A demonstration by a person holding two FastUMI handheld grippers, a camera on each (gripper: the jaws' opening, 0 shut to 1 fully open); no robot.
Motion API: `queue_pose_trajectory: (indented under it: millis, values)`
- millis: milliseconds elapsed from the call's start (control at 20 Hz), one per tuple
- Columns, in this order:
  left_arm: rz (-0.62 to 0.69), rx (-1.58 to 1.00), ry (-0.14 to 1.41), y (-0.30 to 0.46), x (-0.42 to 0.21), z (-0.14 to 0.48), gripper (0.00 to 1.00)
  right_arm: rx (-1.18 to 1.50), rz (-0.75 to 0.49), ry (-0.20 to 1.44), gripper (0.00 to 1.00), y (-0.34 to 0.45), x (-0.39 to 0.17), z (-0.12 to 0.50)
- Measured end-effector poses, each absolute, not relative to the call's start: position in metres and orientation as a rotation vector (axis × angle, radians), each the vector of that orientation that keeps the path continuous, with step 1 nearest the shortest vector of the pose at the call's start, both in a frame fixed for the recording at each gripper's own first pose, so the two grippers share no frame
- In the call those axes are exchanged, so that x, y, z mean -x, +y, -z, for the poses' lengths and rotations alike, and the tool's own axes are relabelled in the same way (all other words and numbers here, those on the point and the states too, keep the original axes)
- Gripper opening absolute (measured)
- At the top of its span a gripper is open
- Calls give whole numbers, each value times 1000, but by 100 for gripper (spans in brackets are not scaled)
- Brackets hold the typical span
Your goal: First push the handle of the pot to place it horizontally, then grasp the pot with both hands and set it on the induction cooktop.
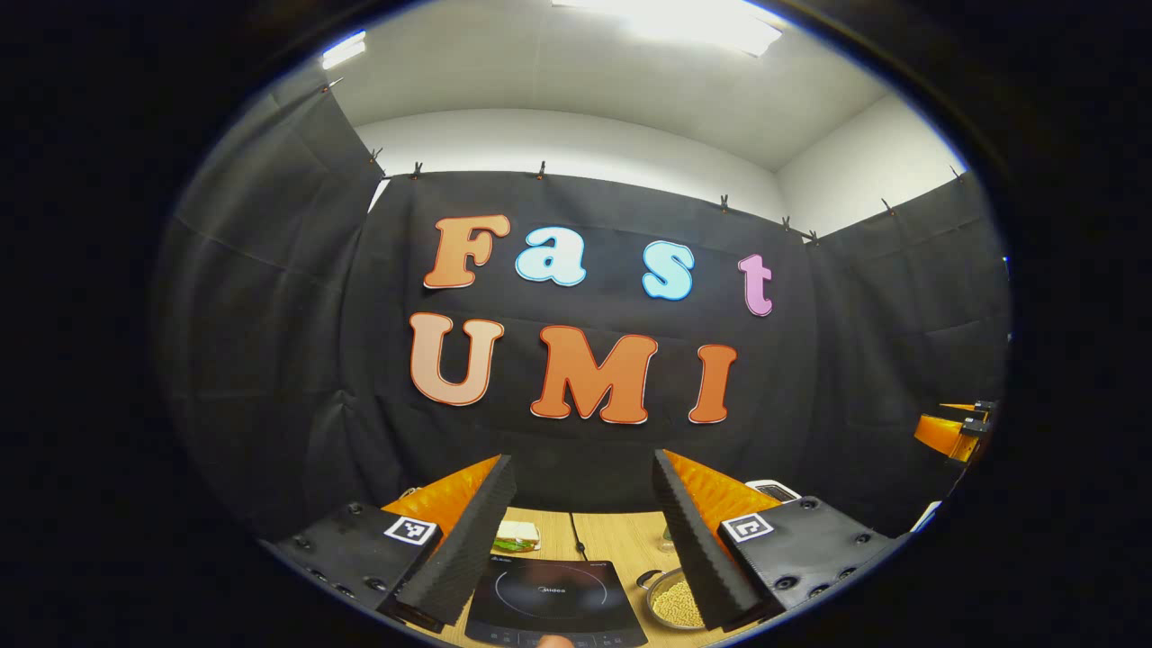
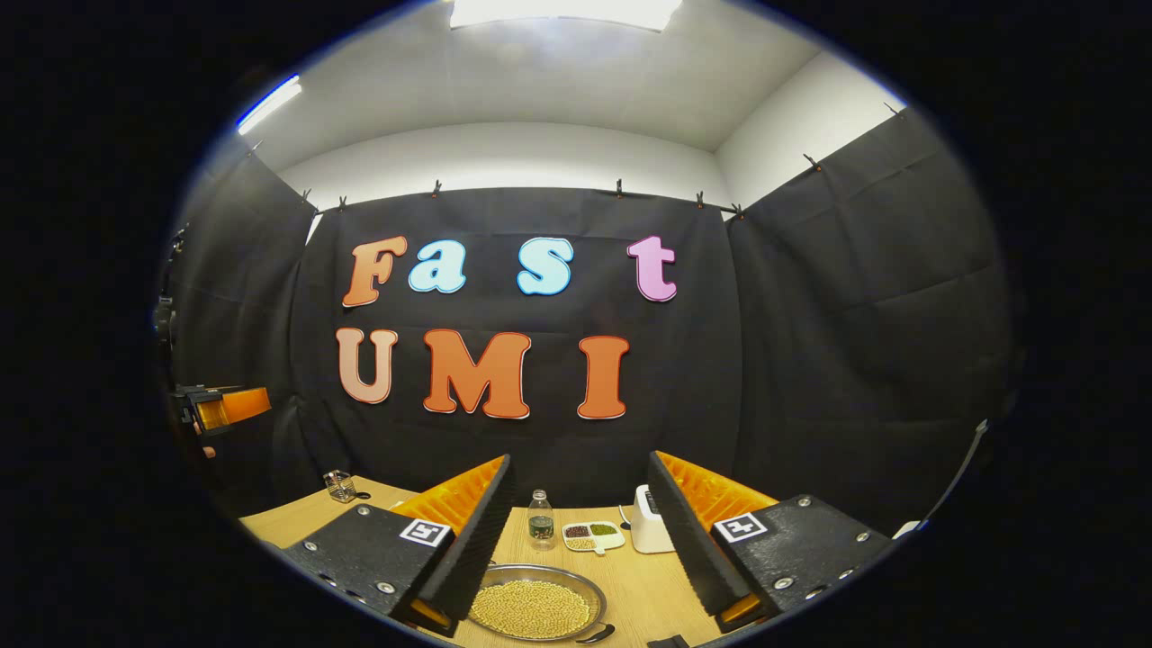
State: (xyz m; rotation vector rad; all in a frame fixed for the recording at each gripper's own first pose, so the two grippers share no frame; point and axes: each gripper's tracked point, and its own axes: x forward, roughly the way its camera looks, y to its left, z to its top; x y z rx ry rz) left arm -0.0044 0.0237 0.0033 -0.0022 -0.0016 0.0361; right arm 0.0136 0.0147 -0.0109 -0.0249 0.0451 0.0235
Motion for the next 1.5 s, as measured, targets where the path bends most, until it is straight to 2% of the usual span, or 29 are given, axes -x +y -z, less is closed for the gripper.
queue_pose_trajectory:
  millis: [100,150,250,300,350,400,650,700,750,800,1000,1500]
  values:
    - [-35,3,-1,24,5,-4,99,17,-32,70,86,16,-12,19]
    - [-37,4,2,25,5,-2,99,13,-42,75,79,19,-12,20]
    - [-38,7,6,26,6,-1,99,4,-59,83,75,22,-10,24]
    - [-38,7,9,26,6,-1,99,0,-68,85,67,22,-11,25]
    - [-38,7,11,26,8,0,99,1,-73,88,64,23,-10,27]
    - [-38,4,12,26,8,-1,99,4,-73,94,55,22,-11,31]
    - [-39,0,-4,26,12,-2,99,18,-88,127,31,28,-10,51]
    - [-34,2,-4,25,13,-2,99,20,-97,140,23,31,-10,57]
    - [-32,3,-1,25,14,-2,99,22,-108,151,24,35,-9,64]
    - [-30,3,2,24,14,-2,99,22,-117,160,14,38,-9,68]
    - [-29,6,8,27,16,1,100,5,-142,183,0,45,-5,87]
    - [-50,22,28,38,18,12,99,6,-187,244,0,61,20,135]
